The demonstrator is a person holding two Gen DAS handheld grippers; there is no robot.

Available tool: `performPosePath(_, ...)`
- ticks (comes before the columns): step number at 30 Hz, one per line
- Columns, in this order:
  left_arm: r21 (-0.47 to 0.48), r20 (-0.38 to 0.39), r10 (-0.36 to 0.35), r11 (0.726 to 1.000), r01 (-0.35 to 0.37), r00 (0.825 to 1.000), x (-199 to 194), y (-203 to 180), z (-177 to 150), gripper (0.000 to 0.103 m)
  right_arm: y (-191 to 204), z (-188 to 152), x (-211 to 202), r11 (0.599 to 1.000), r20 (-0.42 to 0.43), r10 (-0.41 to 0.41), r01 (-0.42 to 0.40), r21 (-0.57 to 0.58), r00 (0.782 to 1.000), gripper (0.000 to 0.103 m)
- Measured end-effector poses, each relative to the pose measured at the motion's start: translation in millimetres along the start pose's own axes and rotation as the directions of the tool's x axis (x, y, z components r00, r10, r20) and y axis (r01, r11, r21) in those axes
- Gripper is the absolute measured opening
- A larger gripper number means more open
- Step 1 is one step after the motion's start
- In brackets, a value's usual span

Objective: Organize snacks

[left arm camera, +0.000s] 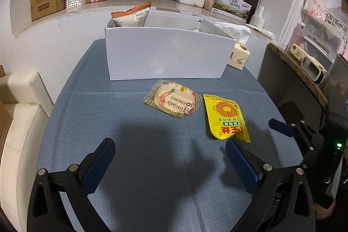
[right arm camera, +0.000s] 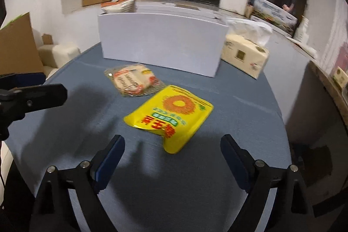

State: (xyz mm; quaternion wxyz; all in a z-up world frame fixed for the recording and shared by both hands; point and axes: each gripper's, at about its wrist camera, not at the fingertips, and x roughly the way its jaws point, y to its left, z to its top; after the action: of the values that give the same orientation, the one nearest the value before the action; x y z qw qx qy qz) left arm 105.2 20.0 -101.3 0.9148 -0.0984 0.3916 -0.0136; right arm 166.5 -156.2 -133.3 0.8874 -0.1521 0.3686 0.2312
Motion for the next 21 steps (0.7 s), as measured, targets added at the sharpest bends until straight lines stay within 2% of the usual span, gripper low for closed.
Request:
performPosePath(5,-0.003,0.005,0.001,1.000,-0.001,1.000,-1.9,2.0,-0.9,0.103,-7.4,10.4,27.3,0.992,-0.058,0.082,-0.076,0.106,0.995,0.093)
performPosePath(10,-0.009,0.005,-0.002,1.000,0.002,1.000,-1.6,5.2,-2.5,0.103,-17.2,17.6,51.6,0.962,-0.093,0.146,-0.119,0.245,0.985,0.094)
performPosePath(17,-0.008,0.004,-0.004,1.000,0.004,1.000,-0.8,6.8,-3.2,0.103,-15.4,31.6,70.8,0.949,-0.114,0.128,-0.088,0.301,0.985,0.100)
performPosePath(19,-0.011,0.007,-0.007,1.000,0.007,1.000,-1.7,8.1,-3.3,0.103,-16.1,33.9,72.4,0.939,-0.114,0.155,-0.111,0.325,0.981,0.100)
performPosePath(21,-0.016,0.013,-0.010,1.000,0.010,1.000,-3.4,10.2,-3.4,0.103,-25.2,32.4,69.3,0.903,-0.099,0.225,-0.169,0.395,0.969,0.100)
